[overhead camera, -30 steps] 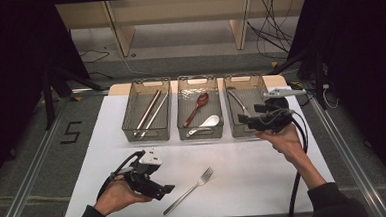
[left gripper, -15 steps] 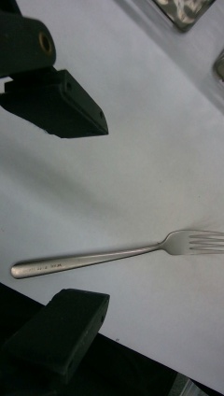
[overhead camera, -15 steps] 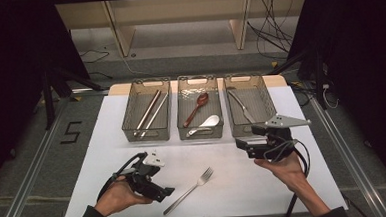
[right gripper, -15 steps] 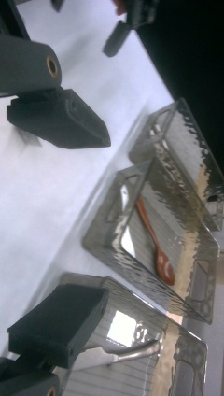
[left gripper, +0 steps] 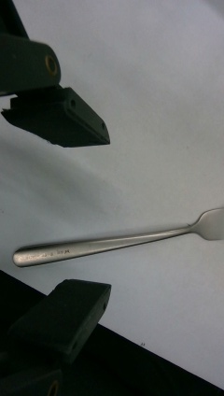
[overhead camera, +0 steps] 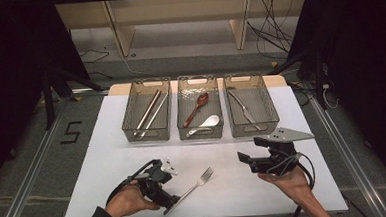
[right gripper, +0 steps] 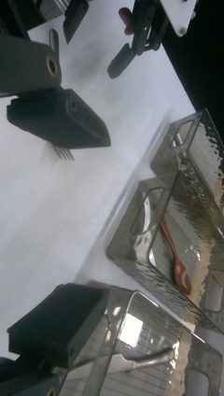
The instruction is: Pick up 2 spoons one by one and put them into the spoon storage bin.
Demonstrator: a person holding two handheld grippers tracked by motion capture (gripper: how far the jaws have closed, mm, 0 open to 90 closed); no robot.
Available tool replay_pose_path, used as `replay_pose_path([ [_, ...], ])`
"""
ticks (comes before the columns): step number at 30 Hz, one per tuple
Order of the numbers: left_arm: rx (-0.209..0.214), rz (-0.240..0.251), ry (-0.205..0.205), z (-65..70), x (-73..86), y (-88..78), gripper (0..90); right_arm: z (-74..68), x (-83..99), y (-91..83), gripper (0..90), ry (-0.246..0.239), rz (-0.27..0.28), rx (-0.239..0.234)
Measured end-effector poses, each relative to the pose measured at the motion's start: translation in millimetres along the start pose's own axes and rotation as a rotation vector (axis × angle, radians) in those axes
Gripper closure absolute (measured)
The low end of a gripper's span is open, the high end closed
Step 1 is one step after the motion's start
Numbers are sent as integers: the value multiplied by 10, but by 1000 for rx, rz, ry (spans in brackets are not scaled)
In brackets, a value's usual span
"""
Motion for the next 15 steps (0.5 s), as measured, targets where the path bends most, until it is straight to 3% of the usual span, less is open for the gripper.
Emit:
replay_pose_path([
  [15,28,-72,82,173,-58,208,390,-37,19,21,240,-11,-21,-11],
])
Point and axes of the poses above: each handheld gripper's, and its own axes: y roughly forward along the jaws, x roughly out of its underside, z roughly to its right, the point moved 6 cm from there along y, roughly forward along the jaws, and after that the axes turned 11 degrees about -x, right-handed, at the moved point
